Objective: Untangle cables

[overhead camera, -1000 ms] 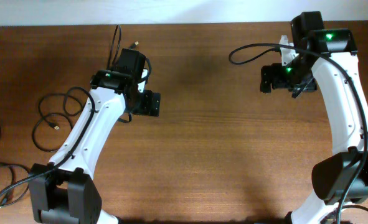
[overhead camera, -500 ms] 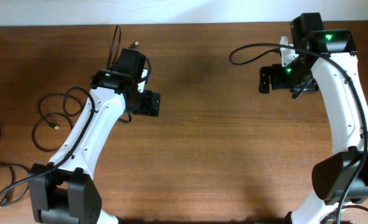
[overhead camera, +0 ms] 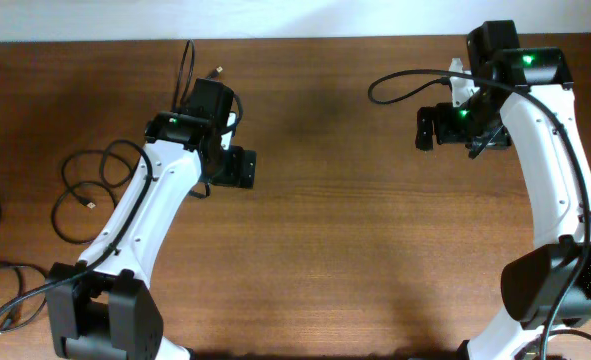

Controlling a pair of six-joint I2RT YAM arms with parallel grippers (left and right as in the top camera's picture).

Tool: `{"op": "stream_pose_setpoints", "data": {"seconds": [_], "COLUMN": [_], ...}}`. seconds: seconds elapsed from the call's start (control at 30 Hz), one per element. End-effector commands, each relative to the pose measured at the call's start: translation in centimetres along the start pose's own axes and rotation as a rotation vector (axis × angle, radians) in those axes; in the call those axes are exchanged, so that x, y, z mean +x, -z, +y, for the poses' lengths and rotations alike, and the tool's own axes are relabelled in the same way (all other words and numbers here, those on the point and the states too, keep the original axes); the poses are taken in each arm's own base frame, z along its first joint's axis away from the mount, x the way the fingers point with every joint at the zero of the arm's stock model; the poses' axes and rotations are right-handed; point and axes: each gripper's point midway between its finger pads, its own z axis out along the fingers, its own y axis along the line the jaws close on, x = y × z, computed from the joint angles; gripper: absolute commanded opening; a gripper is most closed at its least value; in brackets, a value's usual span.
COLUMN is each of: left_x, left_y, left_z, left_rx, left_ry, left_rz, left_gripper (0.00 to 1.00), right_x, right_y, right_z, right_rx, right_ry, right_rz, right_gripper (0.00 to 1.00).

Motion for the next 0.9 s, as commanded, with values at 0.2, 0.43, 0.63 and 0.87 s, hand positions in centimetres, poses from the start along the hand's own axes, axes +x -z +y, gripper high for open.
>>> {"op": "stream_pose_setpoints", "data": {"seconds": [0.2, 0.43, 0.63, 0.87], "left_x": [0.1, 1.2, 2.8, 4.2], "left_y": [1.8, 1.8, 3.8, 8.4], "left_z": [0.4, -0.7, -0.9, -0.7], "left_rx": [-0.009, 0.077, 0.124, 0.187], "left_ry": [-0.013, -0.107, -0.102, -0.049], "left_rz": [-0.068, -0.308, -0.638, -1.095], "left_gripper": [0.99, 0.99, 0.99, 0.99], "right_x": [0.1, 0.1, 0.1, 0.1], "right_y": [0.0, 0.0, 0.0, 0.0], "right_z": [0.0, 0.0, 0.0, 0.0], "right_rx": [0.011, 0.011, 0.011, 0.011], "right_ry": [0.001, 0.001, 0.001, 0.001], "right_rz": [0.0, 0.0, 0.0, 0.0], "right_gripper": [0.99, 0.99, 0.99, 0.99]}}
